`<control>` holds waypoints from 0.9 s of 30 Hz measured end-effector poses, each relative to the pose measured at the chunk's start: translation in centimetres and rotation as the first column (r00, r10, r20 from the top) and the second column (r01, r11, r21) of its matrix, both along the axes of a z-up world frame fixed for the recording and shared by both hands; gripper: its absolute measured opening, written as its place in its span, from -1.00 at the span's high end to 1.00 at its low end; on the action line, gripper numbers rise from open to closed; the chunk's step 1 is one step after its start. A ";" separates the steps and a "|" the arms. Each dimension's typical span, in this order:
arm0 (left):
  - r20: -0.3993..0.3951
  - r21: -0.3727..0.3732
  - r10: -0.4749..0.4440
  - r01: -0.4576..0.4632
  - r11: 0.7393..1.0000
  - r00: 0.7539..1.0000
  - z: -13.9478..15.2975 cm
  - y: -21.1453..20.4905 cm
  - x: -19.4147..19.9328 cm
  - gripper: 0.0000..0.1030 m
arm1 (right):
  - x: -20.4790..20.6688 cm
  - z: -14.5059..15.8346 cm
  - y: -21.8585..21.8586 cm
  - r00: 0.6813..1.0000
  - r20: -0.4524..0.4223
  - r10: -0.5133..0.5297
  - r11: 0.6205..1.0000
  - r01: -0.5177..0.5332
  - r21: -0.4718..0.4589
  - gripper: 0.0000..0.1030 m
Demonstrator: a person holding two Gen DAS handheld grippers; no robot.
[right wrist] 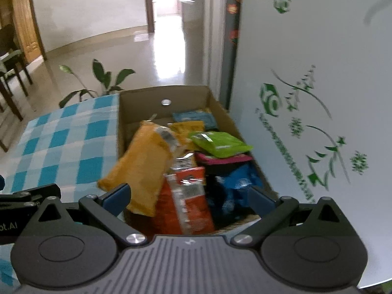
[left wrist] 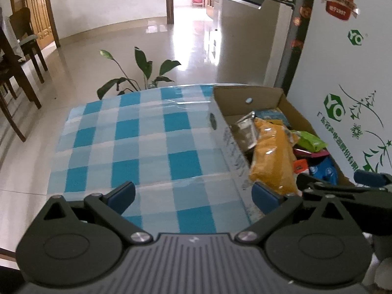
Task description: Organize snacks
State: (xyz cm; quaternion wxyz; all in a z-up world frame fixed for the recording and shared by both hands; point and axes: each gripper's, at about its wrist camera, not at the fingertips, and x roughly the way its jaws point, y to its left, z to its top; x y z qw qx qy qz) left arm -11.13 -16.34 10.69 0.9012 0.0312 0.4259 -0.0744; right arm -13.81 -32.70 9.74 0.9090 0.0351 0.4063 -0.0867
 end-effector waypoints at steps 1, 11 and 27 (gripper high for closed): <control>0.003 0.002 0.001 -0.001 1.000 1.000 0.1 0.5 -0.1 -0.95 | 0.0 0.0 0.5 1.000 0.006 0.012 1.000 -0.012 0.000 -1.00; 0.038 0.043 0.019 -0.021 0.999 0.999 0.8 7.1 -1.2 -0.96 | 0.8 -0.5 7.1 0.984 0.019 0.175 0.984 -0.176 0.028 -1.00; -0.038 0.096 0.050 -0.046 0.994 0.998 -2.0 16.3 0.8 -0.98 | 1.0 -7.6 18.3 0.946 -0.098 0.309 0.950 -0.301 0.083 -1.00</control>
